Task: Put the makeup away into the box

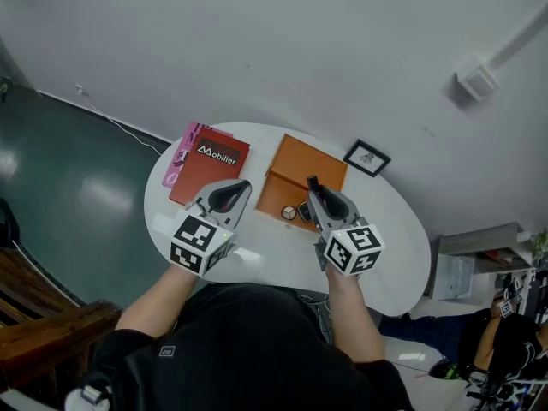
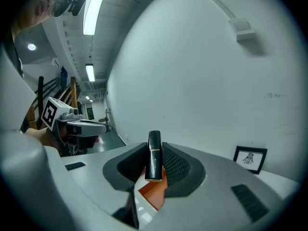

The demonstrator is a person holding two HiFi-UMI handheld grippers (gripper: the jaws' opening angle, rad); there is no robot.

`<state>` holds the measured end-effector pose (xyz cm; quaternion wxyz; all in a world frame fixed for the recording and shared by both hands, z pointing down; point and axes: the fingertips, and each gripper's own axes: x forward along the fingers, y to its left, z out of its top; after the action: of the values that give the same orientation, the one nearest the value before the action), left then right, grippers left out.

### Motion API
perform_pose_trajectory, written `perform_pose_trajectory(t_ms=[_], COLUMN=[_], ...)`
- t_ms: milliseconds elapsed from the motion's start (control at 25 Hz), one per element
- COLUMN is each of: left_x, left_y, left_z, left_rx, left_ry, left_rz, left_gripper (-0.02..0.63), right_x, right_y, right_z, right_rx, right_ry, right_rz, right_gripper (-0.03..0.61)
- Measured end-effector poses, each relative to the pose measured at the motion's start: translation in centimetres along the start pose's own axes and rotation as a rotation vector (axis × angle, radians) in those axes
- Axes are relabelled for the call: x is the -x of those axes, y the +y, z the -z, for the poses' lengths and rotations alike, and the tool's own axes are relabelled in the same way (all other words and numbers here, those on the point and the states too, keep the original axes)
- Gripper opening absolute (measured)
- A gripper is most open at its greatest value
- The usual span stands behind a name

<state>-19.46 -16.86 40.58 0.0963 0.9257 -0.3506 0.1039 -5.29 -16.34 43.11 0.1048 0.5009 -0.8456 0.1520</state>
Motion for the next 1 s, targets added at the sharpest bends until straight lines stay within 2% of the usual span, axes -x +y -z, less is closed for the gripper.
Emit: perform_pose_trajectory(t_ms=[400, 720, 1000], left_x=[-3.2, -3.1, -2.1], left_y=[-0.9, -0.1, 1.1], left_z=[2.1, 5.7, 8.3], left_rx=[0.057, 0.116, 0.174], left_ry=[0.073, 0.177, 0.241], left_rz=[0.02, -0.057, -0.118], left_gripper=[0.014, 0.014, 0.014], right_x=[-4.9, -7.3, -10.7], right_y=[0.5, -0.1, -1.2], right_z=[6.9, 12.7, 15.0], right_rx=[-0.048, -0.04, 0.017], right_ry=[0.18, 0.327, 0.42], right_rz=[-0.121, -0.207, -0.248], right_gripper=[0.106, 0.106, 0.107])
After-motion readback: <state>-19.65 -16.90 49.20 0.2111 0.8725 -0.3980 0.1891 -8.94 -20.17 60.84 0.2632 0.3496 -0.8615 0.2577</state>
